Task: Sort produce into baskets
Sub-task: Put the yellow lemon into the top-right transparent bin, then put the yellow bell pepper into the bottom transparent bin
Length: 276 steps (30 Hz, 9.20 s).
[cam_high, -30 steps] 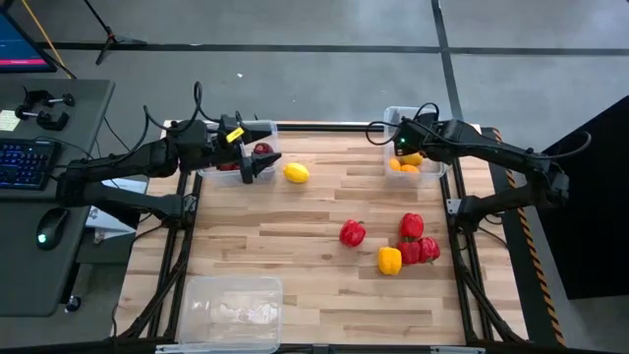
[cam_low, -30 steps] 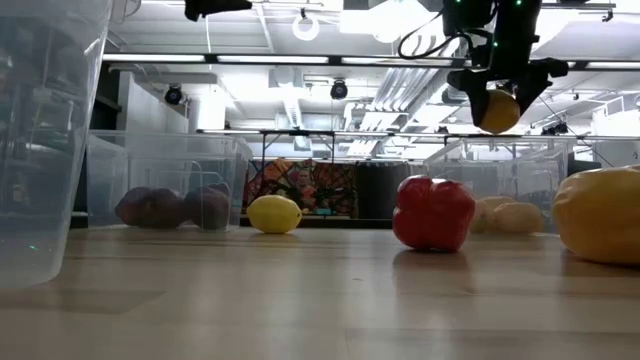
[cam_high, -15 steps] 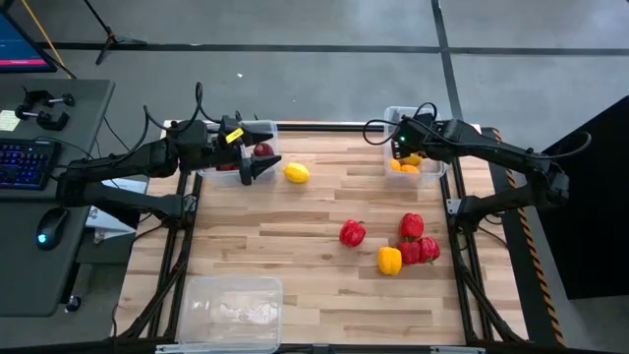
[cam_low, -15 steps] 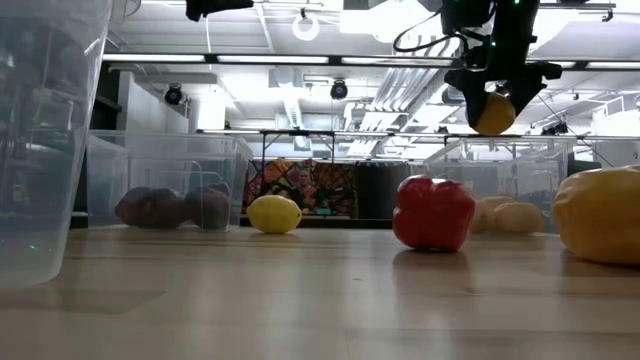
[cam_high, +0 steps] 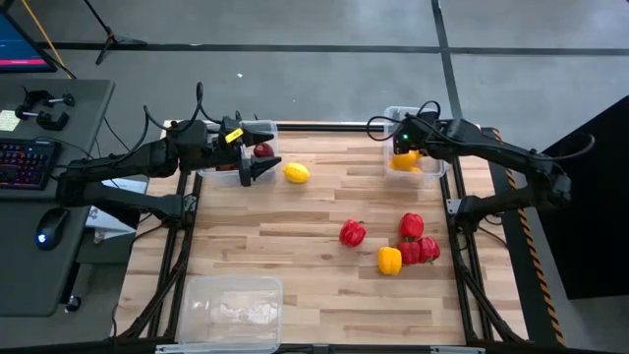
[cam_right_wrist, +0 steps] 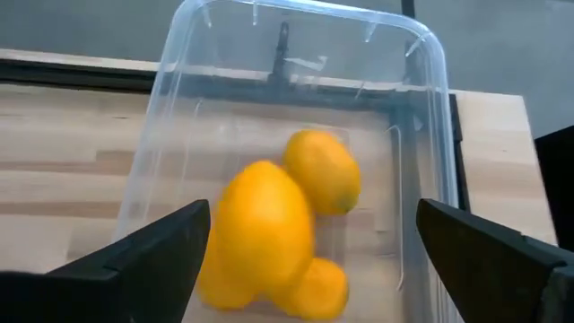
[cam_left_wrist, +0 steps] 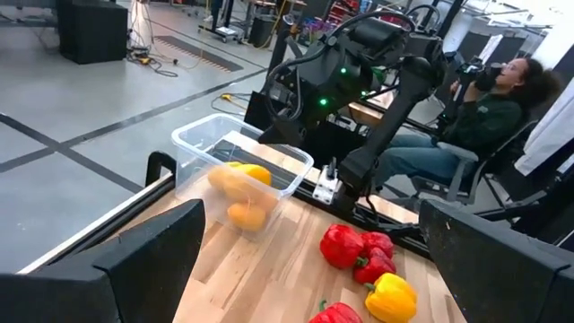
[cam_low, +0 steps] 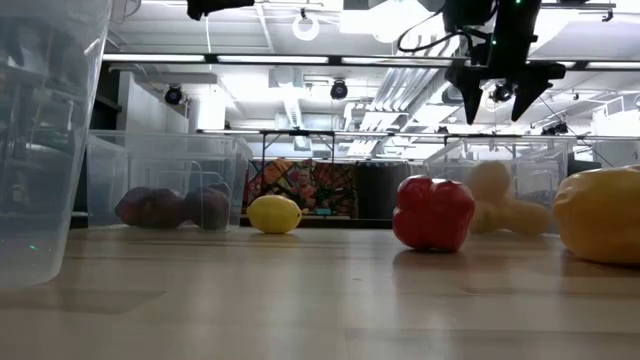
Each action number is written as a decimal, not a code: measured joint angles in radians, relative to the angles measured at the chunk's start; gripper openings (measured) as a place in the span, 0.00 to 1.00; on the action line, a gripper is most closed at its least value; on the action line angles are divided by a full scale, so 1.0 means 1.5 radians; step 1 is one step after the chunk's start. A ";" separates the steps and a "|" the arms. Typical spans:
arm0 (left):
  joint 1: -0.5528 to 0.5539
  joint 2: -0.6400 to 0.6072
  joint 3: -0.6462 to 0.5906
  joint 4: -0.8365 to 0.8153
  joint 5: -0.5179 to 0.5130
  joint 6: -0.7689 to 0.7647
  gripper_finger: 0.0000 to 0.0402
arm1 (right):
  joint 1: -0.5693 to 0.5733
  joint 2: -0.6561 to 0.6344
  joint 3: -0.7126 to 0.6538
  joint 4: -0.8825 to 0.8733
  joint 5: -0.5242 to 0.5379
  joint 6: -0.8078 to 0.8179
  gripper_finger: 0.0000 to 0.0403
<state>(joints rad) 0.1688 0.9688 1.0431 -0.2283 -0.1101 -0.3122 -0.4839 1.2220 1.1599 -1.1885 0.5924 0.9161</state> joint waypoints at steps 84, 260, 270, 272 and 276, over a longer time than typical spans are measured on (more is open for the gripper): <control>0.049 0.628 0.448 0.091 0.106 0.248 0.58 | 0.237 -0.259 0.000 0.124 0.104 0.054 0.95; -0.065 -0.284 -0.092 0.166 0.034 -0.224 0.91 | 0.656 0.591 0.357 0.949 -0.085 -0.110 0.71; -0.065 -0.228 -0.093 0.168 0.053 -0.256 0.91 | 0.656 0.596 0.356 0.951 -0.091 -0.075 0.74; -0.065 -0.227 -0.093 0.170 0.053 -0.256 0.91 | 0.652 0.596 0.356 0.956 -0.135 -0.085 0.74; -0.065 -0.227 -0.093 0.170 0.053 -0.256 0.91 | 0.646 0.596 0.356 0.961 -0.186 -0.119 0.74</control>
<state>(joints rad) 0.0708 0.6285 0.9043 0.0273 -0.0303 -0.6964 0.4853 2.1155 1.6943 0.2537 0.3131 0.7372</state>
